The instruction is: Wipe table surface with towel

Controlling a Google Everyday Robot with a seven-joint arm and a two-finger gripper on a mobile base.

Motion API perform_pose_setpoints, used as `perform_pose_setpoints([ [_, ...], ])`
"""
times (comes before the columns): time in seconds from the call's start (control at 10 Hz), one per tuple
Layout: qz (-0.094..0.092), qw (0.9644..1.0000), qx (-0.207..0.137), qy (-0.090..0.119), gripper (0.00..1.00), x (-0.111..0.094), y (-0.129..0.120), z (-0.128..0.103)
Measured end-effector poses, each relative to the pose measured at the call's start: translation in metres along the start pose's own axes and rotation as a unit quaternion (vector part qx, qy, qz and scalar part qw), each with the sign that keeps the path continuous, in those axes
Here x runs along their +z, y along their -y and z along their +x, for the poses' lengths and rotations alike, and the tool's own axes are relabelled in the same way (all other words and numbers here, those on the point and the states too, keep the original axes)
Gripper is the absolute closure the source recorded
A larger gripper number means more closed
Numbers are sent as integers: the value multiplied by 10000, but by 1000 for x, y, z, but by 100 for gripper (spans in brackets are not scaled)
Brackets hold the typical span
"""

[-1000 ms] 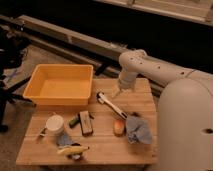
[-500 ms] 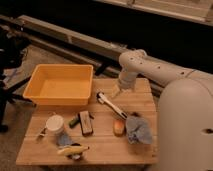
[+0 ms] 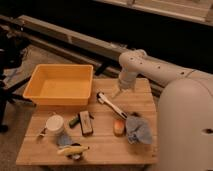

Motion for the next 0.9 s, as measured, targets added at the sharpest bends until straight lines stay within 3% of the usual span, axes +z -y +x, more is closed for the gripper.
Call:
perform_pose_setpoints([
  [0.3, -15, 10000, 0, 1, 20, 1, 0, -1],
  [0.5, -139, 9998, 134, -27, 20, 0, -10, -13],
  [0.9, -282, 9975, 645, -79, 20, -4, -62, -65],
])
